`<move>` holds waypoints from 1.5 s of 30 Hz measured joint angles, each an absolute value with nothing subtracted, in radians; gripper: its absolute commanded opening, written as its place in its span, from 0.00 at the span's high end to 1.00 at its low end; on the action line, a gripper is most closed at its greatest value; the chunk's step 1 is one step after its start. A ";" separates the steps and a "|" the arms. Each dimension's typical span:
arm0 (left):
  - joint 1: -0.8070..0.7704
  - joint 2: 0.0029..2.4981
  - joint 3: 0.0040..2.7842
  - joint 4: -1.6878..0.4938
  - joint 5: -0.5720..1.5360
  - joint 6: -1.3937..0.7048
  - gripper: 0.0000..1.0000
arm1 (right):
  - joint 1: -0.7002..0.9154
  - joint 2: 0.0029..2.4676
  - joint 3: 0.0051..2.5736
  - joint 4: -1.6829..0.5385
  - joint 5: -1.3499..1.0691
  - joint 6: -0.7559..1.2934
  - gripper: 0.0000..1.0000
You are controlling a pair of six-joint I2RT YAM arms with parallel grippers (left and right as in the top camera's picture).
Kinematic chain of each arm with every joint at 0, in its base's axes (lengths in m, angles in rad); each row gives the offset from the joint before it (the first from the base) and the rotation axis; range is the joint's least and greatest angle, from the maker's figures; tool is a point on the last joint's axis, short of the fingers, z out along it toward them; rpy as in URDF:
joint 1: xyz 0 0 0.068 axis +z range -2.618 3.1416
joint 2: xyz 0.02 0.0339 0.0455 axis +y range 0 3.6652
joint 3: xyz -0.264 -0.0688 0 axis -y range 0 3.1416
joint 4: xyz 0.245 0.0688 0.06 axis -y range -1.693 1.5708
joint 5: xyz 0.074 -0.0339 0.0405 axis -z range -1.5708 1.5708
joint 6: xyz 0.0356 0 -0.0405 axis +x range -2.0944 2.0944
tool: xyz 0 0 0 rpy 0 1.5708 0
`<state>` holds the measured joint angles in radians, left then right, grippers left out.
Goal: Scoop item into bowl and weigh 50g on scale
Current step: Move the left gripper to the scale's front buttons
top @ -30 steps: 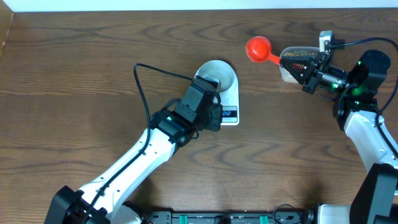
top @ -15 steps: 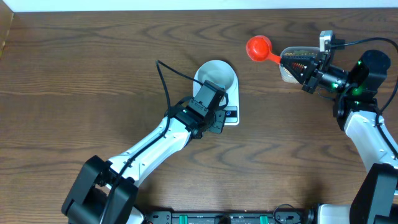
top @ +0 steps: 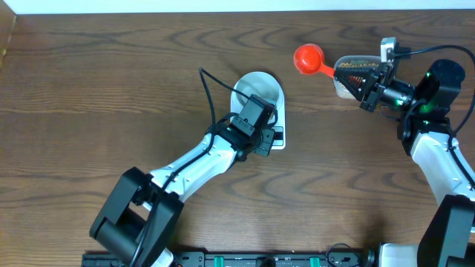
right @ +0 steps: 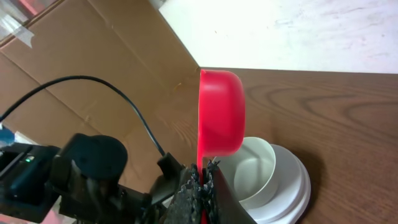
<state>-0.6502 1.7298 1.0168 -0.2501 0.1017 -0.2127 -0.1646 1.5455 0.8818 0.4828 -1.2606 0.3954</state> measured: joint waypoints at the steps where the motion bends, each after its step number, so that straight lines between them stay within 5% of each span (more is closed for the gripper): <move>1: -0.650 1.734 1.017 -0.249 0.102 -0.208 0.93 | -0.165 1.546 0.882 0.482 -1.259 0.395 0.99; 45: -0.626 1.830 1.017 -0.144 0.080 -0.182 0.93 | -0.165 1.546 0.882 0.475 -1.234 0.393 0.99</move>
